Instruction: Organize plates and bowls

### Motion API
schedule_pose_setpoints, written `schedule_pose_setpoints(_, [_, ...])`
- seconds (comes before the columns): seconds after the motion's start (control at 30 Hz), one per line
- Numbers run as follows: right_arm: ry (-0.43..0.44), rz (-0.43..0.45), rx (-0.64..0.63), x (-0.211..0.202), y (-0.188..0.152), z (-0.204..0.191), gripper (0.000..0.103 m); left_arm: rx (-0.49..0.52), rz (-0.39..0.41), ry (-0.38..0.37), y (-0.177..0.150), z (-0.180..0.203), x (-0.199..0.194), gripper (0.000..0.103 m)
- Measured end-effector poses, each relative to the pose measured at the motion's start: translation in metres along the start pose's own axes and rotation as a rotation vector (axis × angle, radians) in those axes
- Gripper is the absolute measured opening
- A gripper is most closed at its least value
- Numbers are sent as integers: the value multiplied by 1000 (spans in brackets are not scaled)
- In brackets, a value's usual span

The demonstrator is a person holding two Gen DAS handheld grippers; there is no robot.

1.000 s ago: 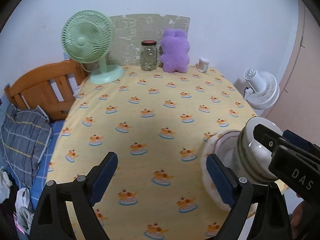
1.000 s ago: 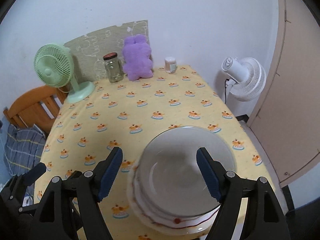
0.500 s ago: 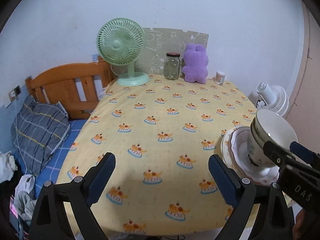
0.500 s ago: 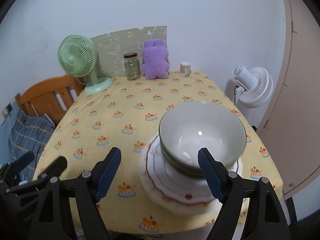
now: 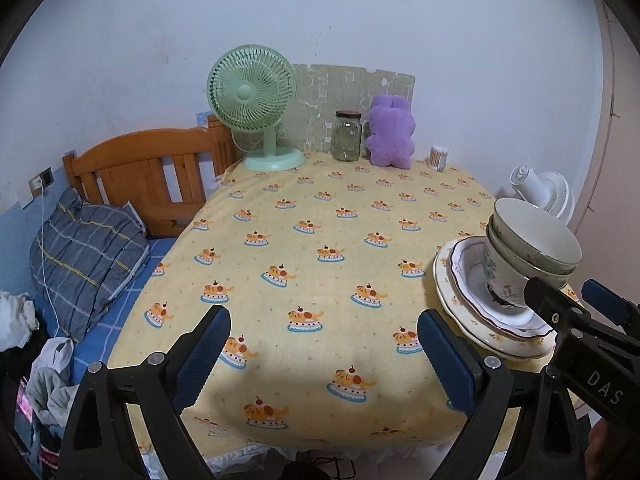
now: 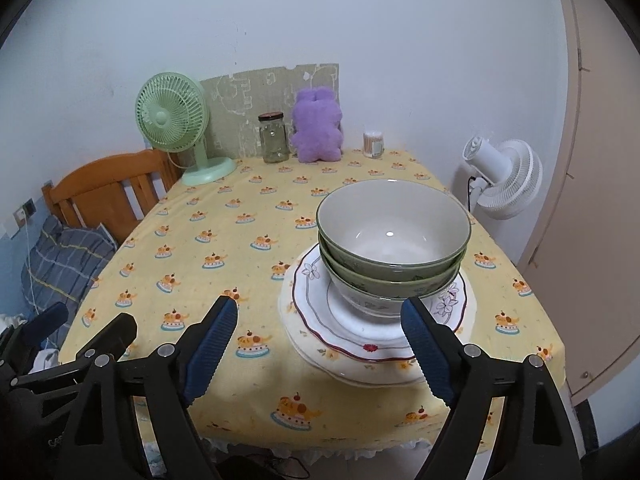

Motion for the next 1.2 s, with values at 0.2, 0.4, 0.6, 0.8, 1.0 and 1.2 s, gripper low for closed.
schedule_pose_setpoints(0.2, [-15,23,8,-6,5,2,89,0,14,-9,4,-1,-4,97])
schedule_pose_setpoints(0.4, [-26,31,9,-6,8,2,90,-6,19,-3,8,-3,-2,98])
schedule_pose_setpoints(0.6, [-36,34,12,-7,11,2,90,-2,24,-13,9,-1,-3,101])
schedule_pose_setpoints(0.8, [-40,27,19,-8,10,4,90,0,28,-15,9,1,-7,102])
schedule_pose_setpoints(1.0, [-38,32,12,-11,13,5,90,-7,34,-13,12,0,-11,103])
schedule_pose_setpoints(1.2, [-37,33,-1,-13,12,5,90,-16,40,-13,11,1,-13,103])
Point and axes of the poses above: each gripper's, at about its wrist camera, not at the fingertips, and x roughly the way its jaws point, z to its right, y to its top, the point moved 10 cm from there along x, roughly the way its jaws point, and after that the axes turned 5 degrees about -x, right-handed, at the moved point
